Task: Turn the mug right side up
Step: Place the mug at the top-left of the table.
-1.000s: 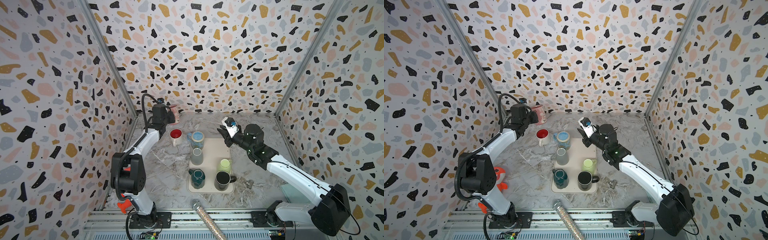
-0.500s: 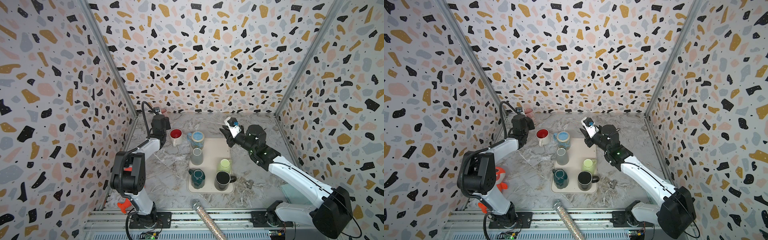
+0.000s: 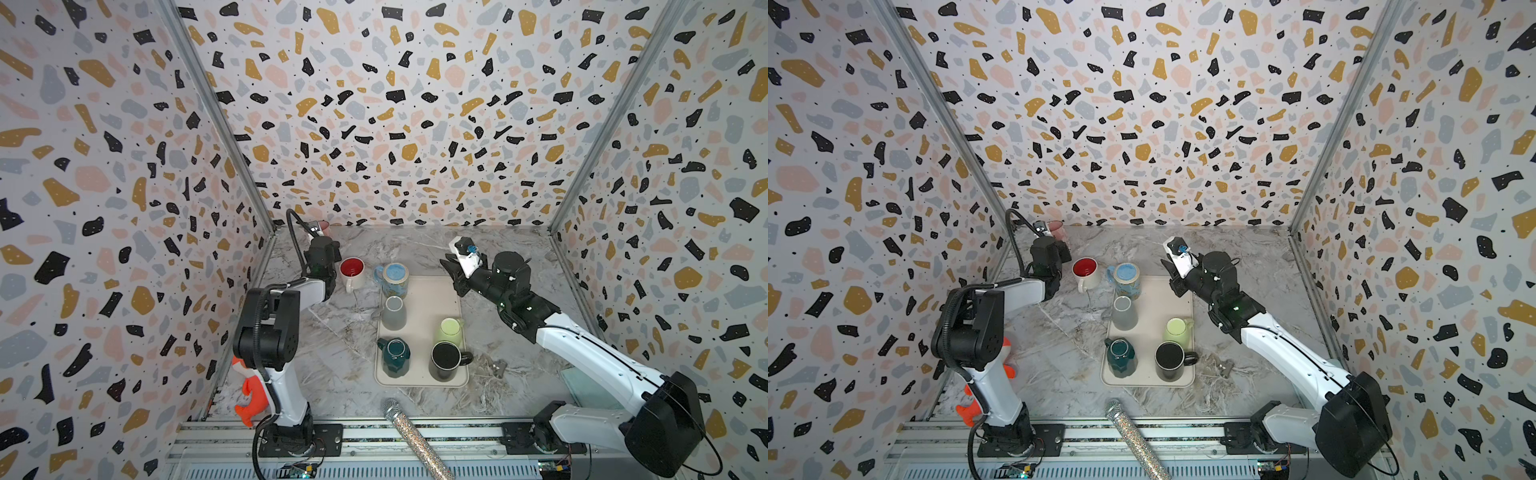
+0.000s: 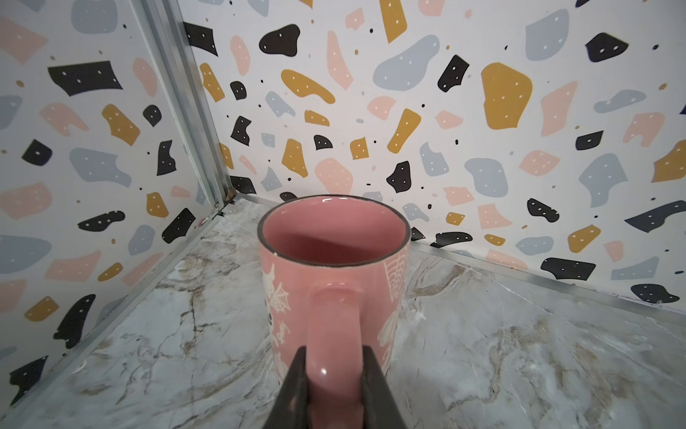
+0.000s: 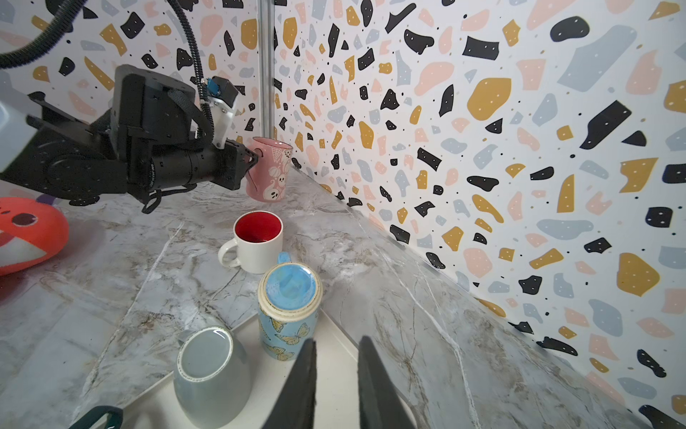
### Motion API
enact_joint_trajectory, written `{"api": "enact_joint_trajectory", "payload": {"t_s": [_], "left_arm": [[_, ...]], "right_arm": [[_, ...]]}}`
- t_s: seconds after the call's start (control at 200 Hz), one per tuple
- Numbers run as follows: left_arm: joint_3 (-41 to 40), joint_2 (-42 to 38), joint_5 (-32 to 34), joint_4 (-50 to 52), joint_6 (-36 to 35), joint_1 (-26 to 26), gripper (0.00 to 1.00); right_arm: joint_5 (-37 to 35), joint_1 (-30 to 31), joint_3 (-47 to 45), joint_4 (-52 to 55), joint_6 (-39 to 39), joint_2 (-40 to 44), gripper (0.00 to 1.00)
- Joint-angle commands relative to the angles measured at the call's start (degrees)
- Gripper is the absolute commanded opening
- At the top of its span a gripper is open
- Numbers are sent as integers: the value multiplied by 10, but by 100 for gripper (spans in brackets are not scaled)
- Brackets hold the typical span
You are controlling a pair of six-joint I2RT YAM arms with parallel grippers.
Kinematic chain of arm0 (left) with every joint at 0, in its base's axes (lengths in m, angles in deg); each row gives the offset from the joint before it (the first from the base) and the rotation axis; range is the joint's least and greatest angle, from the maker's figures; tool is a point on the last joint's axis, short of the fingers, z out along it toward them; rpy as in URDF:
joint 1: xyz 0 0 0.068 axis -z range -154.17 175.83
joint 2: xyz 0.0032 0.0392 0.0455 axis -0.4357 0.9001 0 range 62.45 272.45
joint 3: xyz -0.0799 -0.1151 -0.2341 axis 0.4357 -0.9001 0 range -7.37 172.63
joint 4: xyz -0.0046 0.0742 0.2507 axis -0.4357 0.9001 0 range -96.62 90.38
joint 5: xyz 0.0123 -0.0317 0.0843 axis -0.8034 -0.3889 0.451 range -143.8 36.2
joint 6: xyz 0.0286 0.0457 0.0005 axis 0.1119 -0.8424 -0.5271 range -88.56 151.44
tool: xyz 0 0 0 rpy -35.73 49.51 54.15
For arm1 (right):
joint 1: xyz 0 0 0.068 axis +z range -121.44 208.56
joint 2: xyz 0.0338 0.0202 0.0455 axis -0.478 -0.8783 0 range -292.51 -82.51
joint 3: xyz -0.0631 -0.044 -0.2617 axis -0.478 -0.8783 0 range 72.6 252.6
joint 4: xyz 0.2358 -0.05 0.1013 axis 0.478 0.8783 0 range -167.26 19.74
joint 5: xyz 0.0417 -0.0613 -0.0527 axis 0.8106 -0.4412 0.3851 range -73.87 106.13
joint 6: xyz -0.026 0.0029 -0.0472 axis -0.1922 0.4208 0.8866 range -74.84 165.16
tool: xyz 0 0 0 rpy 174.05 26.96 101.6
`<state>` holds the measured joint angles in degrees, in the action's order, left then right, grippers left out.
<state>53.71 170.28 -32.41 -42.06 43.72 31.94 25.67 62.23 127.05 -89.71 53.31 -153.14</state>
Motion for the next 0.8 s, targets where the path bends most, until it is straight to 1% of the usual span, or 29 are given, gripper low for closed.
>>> {"api": "enact_joint_trajectory", "payload": {"t_s": [0.0,0.29,0.441,0.631,0.796], "left_arm": [[18,2,28,-137,14,-3,0],[41,40,12,-127,18,-3,0],[27,38,12,-120,28,-3,0],[14,34,-4,-104,31,-3,0],[2,28,-25,-84,38,-2,9]], "right_arm": [[-4,-2,-1,-6,-8,19,22],[-6,-2,-2,-7,-13,17,22],[-7,-2,-2,-8,-13,19,22],[-6,-3,-2,-10,-15,17,22],[-4,-3,-3,-13,-18,15,22]]}}
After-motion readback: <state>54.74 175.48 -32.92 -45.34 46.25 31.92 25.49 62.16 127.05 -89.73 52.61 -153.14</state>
